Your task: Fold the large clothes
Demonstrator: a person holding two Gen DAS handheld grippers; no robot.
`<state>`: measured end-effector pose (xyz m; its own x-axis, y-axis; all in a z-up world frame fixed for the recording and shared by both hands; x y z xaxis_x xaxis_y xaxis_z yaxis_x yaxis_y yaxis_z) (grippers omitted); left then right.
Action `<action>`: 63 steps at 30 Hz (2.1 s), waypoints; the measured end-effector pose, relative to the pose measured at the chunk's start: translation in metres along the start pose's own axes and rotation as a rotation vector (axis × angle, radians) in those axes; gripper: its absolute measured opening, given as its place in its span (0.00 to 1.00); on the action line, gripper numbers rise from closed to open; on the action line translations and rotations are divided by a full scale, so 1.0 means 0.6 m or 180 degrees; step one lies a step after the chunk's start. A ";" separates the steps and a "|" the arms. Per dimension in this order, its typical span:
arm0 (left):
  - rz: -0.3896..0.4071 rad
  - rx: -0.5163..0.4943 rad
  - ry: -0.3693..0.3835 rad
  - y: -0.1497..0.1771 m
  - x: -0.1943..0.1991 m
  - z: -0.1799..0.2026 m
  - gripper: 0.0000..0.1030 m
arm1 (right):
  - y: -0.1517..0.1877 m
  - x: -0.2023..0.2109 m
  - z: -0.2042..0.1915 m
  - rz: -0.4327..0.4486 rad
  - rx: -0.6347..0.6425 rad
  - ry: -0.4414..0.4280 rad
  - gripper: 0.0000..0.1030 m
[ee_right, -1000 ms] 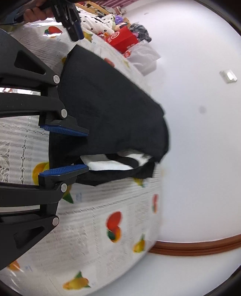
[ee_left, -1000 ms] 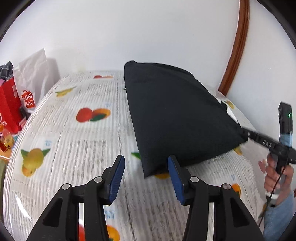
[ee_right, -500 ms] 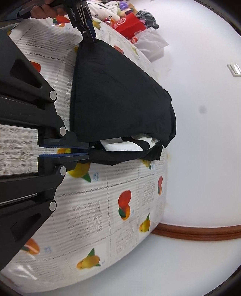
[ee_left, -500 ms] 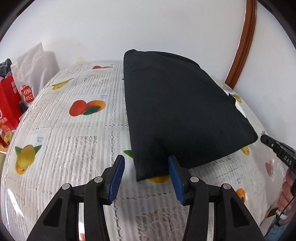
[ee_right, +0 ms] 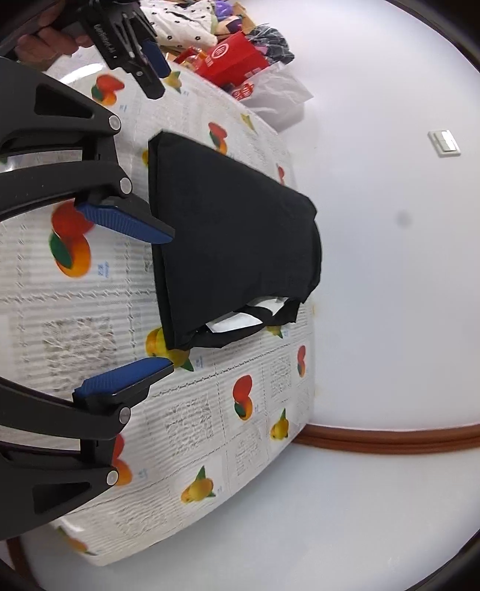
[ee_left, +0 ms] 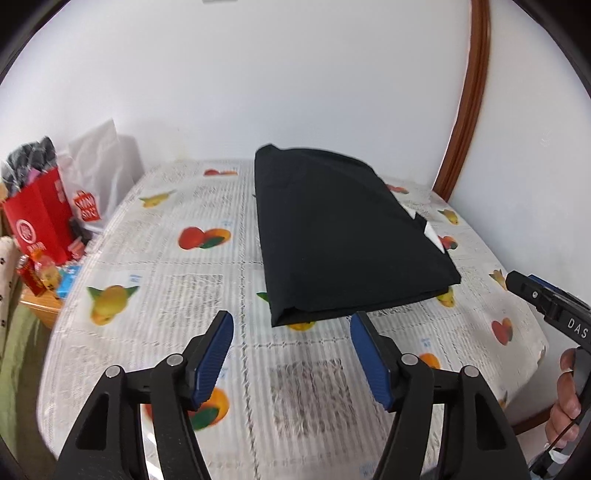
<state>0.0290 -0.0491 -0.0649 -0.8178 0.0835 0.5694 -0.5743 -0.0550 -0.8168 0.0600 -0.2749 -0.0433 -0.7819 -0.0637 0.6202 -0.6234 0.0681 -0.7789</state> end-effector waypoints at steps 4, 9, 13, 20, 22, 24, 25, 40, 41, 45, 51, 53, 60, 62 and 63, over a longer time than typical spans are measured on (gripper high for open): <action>0.0149 -0.0053 -0.0040 0.001 0.058 0.004 0.70 | 0.002 0.060 -0.012 0.0084 0.0026 0.0123 0.62; 0.0267 -0.0098 -0.0091 0.007 0.112 0.017 0.75 | 0.015 0.121 -0.019 0.0254 0.0110 0.0210 0.91; 0.0314 -0.0150 -0.0148 0.014 0.137 0.029 0.76 | 0.025 0.148 -0.017 0.0238 0.0128 0.0318 0.94; 0.0385 -0.0281 -0.0230 0.018 0.160 0.044 0.79 | 0.040 0.174 0.002 0.0245 0.0066 0.0452 0.95; 0.0391 -0.0307 -0.0238 0.019 0.163 0.048 0.79 | 0.041 0.178 0.006 0.0256 0.0059 0.0470 0.95; 0.0401 -0.0311 -0.0233 0.019 0.163 0.051 0.79 | 0.040 0.180 0.008 0.0266 0.0058 0.0487 0.95; 0.0402 -0.0306 -0.0233 0.018 0.164 0.051 0.79 | 0.039 0.180 0.007 0.0274 0.0063 0.0499 0.95; 0.0421 -0.0307 -0.0249 0.016 0.166 0.056 0.80 | 0.047 0.182 0.008 0.0254 0.0077 0.0560 0.95; 0.0422 -0.0316 -0.0256 0.016 0.167 0.057 0.80 | 0.048 0.183 0.008 0.0254 0.0067 0.0563 0.95; 0.0424 -0.0321 -0.0257 0.017 0.167 0.057 0.80 | 0.048 0.182 0.010 0.0246 0.0051 0.0567 0.95; 0.0406 -0.0335 -0.0248 0.018 0.166 0.062 0.80 | 0.049 0.182 0.012 0.0246 0.0061 0.0569 0.95; 0.0403 -0.0328 -0.0243 0.018 0.166 0.062 0.80 | 0.050 0.182 0.013 0.0243 0.0058 0.0583 0.95; 0.0420 -0.0328 -0.0251 0.016 0.168 0.064 0.80 | 0.051 0.182 0.019 0.0229 0.0053 0.0593 0.95; 0.0421 -0.0326 -0.0246 0.017 0.168 0.065 0.80 | 0.051 0.181 0.018 0.0229 0.0057 0.0593 0.95; 0.0419 -0.0324 -0.0249 0.017 0.168 0.065 0.80 | 0.051 0.182 0.018 0.0229 0.0059 0.0595 0.95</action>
<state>-0.0608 -0.0803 -0.0122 -0.8884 0.0042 0.4591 -0.4585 0.0412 -0.8877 -0.0444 -0.2902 -0.0006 -0.8133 0.1268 0.5679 -0.5669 0.0474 -0.8224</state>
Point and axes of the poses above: each gripper's, at about its wrist camera, not at the fingertips, and x roughly against the way its jaws point, z to its right, y to its underside, the point moved 1 cm from there along -x, roughly the way its jaws point, and after that the axes turned 6 degrees about z, right-handed, at the moved point
